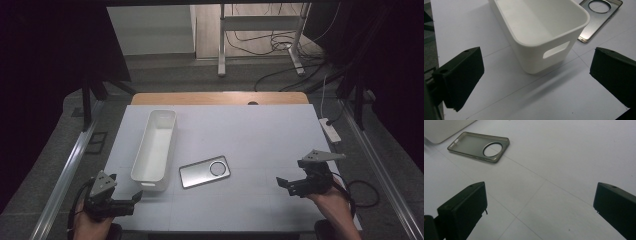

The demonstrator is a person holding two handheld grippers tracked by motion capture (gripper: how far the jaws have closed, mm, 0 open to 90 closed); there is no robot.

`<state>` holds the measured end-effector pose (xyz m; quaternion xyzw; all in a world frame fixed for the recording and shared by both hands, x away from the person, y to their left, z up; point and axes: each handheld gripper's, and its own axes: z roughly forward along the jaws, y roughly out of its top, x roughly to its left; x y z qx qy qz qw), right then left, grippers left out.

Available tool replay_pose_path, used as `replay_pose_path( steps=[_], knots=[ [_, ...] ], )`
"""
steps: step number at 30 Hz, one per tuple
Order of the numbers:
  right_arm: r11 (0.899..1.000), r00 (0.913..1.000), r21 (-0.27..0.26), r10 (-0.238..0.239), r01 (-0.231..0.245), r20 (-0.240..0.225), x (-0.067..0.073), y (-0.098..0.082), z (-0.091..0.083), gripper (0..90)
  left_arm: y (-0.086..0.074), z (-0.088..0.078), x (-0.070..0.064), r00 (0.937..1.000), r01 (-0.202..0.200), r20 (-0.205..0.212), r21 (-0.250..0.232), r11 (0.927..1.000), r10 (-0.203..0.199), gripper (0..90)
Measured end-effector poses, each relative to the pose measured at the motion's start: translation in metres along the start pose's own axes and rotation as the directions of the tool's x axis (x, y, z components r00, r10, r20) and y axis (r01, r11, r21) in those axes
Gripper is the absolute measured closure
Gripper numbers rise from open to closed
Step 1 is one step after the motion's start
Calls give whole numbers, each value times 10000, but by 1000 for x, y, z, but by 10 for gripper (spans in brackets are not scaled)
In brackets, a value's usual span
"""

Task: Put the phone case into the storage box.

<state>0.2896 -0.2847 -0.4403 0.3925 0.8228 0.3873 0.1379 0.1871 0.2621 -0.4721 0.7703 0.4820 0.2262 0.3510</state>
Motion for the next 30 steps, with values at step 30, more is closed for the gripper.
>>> replay_pose_path(
  steps=[30],
  knots=[
    [9971,9929,446,-565,614,-1044,24,32,45,0,-1,-1,2,9996,52,275,-140,9999,-49,5]
  ],
)
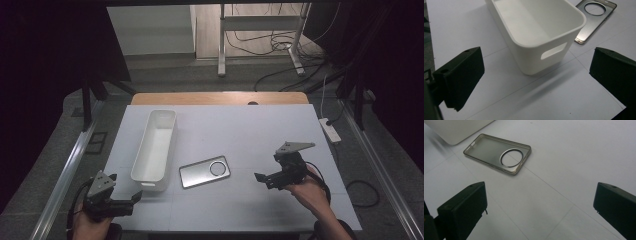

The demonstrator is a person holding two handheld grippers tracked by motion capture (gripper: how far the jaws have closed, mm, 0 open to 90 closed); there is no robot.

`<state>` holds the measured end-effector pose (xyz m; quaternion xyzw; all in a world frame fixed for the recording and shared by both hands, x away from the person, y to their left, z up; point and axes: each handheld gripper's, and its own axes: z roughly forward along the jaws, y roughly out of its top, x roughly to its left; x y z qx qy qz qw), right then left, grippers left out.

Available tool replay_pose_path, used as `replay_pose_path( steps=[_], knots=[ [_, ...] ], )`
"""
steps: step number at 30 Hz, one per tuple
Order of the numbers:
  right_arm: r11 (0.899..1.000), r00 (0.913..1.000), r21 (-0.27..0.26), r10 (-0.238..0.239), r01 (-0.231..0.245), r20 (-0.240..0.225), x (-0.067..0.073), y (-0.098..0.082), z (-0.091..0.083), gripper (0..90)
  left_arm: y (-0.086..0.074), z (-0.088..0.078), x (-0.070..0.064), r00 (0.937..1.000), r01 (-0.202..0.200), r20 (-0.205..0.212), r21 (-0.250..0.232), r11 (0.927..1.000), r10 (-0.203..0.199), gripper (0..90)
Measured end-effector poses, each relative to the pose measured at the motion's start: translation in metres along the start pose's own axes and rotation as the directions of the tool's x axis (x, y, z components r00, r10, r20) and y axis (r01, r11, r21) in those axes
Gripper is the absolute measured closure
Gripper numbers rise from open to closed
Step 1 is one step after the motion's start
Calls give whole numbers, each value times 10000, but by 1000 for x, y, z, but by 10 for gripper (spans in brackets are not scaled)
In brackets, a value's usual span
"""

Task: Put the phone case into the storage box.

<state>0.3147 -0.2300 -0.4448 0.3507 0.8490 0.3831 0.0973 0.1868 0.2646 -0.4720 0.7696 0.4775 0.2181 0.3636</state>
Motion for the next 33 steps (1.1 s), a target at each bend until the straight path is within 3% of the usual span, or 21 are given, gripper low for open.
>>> replay_pose_path(
  steps=[9,22,33],
  knots=[
    [9994,9987,129,331,-326,-395,0,6,11,0,0,0,-1,10000,-86,1,21,10000,86,5],
    [9981,9988,504,-339,356,-351,7,20,31,0,0,0,-1,9999,-157,1,43,9999,157,6],
    [9968,9976,717,-323,368,-619,9,29,46,0,0,1,-2,9998,-217,-9,52,9998,218,5]
  ],
)
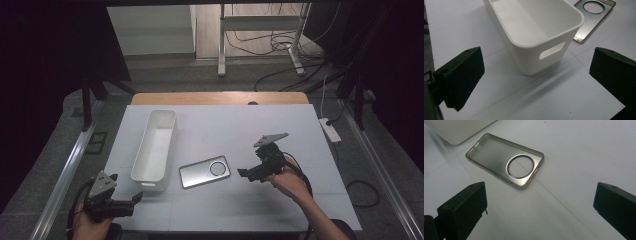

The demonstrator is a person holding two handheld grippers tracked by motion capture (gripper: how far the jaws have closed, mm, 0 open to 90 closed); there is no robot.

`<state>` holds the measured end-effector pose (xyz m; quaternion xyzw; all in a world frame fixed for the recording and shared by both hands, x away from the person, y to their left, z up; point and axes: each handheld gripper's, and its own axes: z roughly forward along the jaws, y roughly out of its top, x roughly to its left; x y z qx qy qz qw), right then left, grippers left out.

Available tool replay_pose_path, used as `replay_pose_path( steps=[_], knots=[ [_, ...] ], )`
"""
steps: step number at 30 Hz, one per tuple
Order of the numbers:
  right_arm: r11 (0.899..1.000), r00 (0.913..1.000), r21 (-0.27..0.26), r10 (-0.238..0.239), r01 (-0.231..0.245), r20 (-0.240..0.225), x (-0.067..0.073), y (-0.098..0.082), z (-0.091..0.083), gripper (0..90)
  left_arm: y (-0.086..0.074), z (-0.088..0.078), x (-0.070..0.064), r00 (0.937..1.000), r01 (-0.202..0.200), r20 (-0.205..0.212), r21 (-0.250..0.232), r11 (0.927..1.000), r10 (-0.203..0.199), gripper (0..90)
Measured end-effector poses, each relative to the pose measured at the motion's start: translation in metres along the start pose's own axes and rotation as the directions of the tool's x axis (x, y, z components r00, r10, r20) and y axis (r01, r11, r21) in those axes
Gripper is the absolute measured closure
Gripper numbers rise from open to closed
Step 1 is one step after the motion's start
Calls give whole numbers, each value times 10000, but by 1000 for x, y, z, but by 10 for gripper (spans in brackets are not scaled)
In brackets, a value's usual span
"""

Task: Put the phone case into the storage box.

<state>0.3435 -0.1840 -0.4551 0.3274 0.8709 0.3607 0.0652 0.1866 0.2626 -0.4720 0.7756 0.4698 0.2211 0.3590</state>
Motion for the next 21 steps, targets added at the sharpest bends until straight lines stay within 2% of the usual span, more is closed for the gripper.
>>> replay_pose_path(
  steps=[5,9,12,21],
  knots=[
    [9999,9999,145,48,-46,-90,1,5,6,0,0,0,0,10000,-36,-8,14,10000,36,5],
    [9997,9998,222,-122,127,-183,2,11,12,0,0,1,-1,10000,-75,-9,46,10000,75,6],
    [9999,9996,161,0,5,-272,1,13,16,0,0,0,-1,10000,-98,-13,34,9999,98,6],
    [9989,10000,461,40,-39,-8,5,20,26,0,0,1,-1,9999,-105,14,24,9999,105,6]
  ],
)
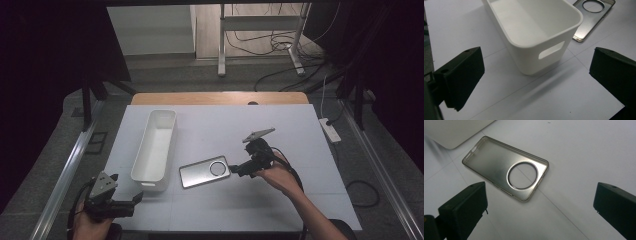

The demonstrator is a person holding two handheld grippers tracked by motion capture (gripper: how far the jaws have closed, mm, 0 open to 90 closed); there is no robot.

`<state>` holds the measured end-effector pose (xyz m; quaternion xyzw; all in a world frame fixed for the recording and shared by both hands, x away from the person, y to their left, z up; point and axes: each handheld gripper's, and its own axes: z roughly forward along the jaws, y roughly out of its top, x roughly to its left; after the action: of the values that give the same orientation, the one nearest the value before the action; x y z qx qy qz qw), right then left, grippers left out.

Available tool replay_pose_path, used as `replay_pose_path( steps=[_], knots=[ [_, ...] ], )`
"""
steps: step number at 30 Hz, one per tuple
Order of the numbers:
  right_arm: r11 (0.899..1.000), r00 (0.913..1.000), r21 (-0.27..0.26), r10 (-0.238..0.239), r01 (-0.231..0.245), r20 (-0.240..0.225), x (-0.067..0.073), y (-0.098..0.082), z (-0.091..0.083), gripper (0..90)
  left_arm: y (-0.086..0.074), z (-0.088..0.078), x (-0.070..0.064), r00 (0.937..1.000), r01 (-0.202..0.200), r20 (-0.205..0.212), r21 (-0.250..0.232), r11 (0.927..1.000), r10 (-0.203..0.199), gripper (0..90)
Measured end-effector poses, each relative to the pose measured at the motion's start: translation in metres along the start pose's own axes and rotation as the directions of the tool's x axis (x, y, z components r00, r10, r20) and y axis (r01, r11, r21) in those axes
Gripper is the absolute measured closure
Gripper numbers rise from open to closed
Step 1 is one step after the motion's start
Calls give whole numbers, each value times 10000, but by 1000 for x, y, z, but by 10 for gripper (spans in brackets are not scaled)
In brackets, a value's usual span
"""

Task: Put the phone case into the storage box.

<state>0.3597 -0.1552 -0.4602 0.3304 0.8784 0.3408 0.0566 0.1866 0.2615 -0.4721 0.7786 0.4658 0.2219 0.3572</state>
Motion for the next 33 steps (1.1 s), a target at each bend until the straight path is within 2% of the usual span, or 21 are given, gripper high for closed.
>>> replay_pose_path(
  steps=[13,19,24,25,27,31,32,33],
  knots=[
    [9975,9995,648,-291,281,150,12,16,21,2,0,0,0,10000,-7,27,-6,10000,7,5],
    [9973,9996,681,-266,265,-2,16,25,30,53,0,0,0,10000,-17,31,2,10000,17,5],
    [9969,9994,703,-350,353,-43,17,28,35,174,0,0,1,10000,0,41,-7,10000,0,5],
    [9961,9989,754,-467,461,68,17,28,37,209,0,0,1,10000,-7,41,-2,10000,7,5],
    [9943,9977,854,-658,642,160,17,28,38,300,0,0,0,10000,-19,37,19,10000,19,5],
    [9944,9972,746,-744,750,-104,17,26,39,493,0,1,0,10000,-67,-4,52,10000,67,5],
    [9944,9972,746,-744,750,-104,17,26,39,493,0,1,0,10000,-67,-4,52,10000,67,5],
    [9929,9963,819,-847,858,-173,17,25,40,566,0,1,0,10000,-64,-5,48,10000,64,5]
  ],
)
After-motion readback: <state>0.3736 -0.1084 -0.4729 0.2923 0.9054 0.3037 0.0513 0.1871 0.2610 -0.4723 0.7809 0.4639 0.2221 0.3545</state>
